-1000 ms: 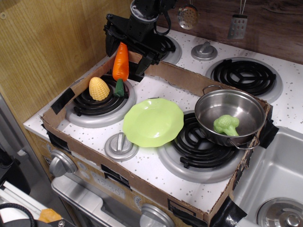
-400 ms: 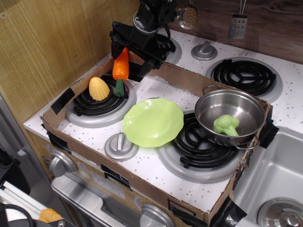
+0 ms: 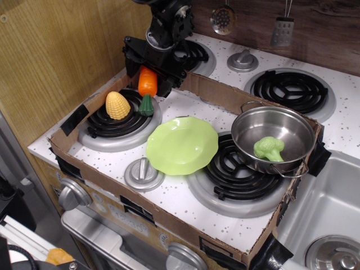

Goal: Put carrot on plate

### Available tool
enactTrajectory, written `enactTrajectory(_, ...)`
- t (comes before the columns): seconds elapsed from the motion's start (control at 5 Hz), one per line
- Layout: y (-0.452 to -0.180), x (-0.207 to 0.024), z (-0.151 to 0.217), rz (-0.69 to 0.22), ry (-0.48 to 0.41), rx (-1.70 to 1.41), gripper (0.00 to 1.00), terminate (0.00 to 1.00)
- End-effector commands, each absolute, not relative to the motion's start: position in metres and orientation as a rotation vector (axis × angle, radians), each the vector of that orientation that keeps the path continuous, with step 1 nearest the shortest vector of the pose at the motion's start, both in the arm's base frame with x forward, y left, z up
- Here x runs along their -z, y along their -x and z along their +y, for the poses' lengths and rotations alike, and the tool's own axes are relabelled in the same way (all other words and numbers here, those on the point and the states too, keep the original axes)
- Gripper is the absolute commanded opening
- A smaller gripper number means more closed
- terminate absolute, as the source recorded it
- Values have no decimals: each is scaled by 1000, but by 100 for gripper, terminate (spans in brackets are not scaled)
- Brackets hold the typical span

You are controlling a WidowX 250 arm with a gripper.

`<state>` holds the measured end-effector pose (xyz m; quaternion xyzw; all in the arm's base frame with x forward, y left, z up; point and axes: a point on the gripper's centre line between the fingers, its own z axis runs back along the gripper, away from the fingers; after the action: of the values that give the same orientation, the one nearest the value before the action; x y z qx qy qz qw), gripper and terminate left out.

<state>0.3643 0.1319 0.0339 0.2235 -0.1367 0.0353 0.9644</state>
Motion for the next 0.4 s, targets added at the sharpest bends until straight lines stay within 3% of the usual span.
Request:
enactTrajectory(0.0,-367,-44,136,-316,-442,-73,0,0)
enactTrajectory(0.2,-369,-57,133,-330,-478,-64,0,0)
